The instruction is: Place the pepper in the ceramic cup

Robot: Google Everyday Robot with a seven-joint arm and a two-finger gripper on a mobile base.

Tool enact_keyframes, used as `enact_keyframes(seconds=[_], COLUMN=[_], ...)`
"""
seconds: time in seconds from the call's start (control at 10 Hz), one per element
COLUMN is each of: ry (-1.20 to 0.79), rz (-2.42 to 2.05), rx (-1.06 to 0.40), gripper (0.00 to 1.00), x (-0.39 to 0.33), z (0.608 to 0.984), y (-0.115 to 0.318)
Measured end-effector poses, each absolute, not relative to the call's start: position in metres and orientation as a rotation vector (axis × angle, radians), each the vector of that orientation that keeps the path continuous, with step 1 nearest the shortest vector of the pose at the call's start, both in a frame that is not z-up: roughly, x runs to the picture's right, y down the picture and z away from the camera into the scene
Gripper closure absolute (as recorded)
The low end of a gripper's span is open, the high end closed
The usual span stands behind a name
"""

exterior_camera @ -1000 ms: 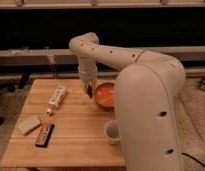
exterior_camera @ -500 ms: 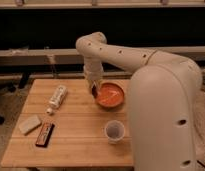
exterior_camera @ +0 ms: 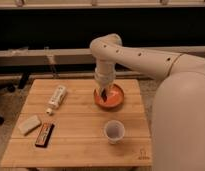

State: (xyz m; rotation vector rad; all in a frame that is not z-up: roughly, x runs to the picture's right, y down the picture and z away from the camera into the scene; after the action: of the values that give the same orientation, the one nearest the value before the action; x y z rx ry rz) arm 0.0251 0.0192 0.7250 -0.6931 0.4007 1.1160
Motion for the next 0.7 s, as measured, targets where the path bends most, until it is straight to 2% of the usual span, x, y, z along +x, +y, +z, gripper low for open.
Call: enact_keyframes(seconds=[0.3,0.7], ry=[0.4,0.405], rz=[1.132,1.145], rx=[-0.694,-0.711], gripper=[1.0,1.0], x=[0.04,0.062], z=[0.714,0.697], y=[0.032,0.08])
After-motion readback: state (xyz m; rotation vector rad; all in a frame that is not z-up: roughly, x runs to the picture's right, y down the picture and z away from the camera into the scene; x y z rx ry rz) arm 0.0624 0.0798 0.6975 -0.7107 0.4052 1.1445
